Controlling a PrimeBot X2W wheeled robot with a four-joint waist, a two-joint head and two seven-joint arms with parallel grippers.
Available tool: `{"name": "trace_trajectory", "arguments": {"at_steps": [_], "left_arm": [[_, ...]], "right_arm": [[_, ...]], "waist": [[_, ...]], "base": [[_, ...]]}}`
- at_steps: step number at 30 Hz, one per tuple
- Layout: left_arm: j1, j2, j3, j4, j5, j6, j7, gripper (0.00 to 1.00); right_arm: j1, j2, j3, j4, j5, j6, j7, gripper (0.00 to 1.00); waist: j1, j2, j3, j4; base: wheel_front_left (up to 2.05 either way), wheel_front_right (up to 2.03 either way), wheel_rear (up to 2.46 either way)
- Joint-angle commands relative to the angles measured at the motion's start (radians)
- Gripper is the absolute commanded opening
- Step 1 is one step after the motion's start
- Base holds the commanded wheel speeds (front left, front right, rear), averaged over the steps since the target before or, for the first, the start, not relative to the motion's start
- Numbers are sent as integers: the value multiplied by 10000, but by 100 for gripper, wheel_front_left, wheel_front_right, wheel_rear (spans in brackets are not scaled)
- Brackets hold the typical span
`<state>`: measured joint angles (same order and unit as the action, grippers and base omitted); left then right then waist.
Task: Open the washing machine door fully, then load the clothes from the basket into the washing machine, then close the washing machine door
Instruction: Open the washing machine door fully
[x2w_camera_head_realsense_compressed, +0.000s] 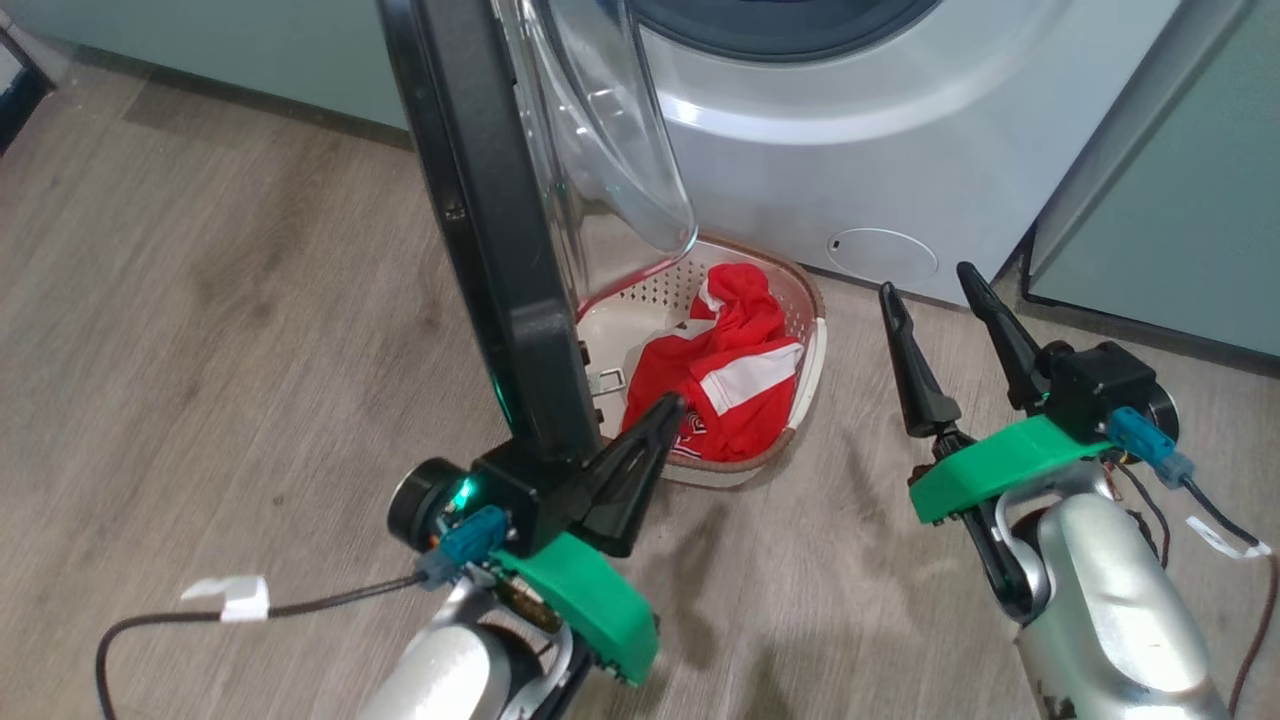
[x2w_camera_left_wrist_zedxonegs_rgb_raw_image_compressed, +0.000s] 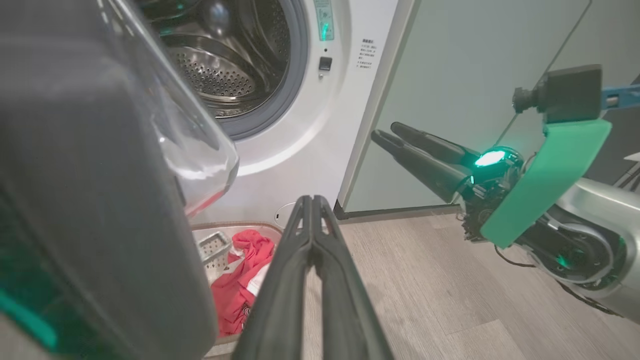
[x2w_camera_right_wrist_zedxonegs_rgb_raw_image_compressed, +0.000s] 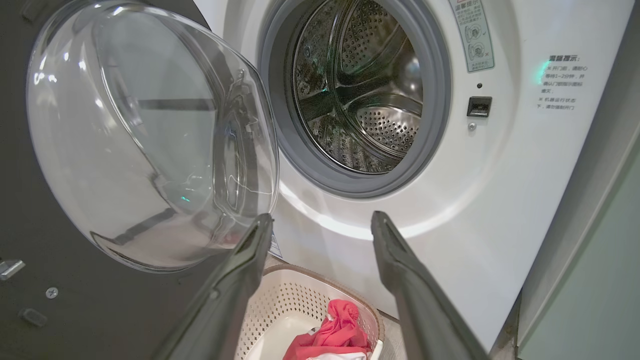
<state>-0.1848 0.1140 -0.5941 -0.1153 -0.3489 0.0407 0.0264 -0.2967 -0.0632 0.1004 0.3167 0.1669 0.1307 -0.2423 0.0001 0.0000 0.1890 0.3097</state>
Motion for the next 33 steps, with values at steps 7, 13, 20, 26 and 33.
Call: {"name": "trace_trajectory", "arguments": {"at_steps": [7, 13, 20, 26, 33], "left_arm": [[70, 266, 719, -357, -123, 345, -76, 0], [106, 381, 935, -294, -186, 489, -130, 0], [200, 452, 1122, -178, -282, 664, -167, 0], [429, 515, 1389, -175, -396, 935, -241, 0], [866, 747, 1991, -229, -556, 1367, -444, 0]], "right_arm": [[-382, 129, 208, -233, 1, 0, -117, 100], [-362, 129, 239, -188, 67, 0, -129, 100], [-322, 129, 232, -118, 131, 0, -139, 100], [-283, 129, 192, -48, 145, 0, -144, 100], [-280, 129, 240, -36, 181, 0, -129, 100]], "waist": [[-1, 0, 59, 83], [-1, 0, 13, 91], [-1, 0, -41, 121], [-1, 0, -134, 266], [-1, 0, -185, 463]], "base": [[0, 0, 0], [0, 0, 0], [0, 0, 0], [0, 0, 0], [0, 0, 0]]}}
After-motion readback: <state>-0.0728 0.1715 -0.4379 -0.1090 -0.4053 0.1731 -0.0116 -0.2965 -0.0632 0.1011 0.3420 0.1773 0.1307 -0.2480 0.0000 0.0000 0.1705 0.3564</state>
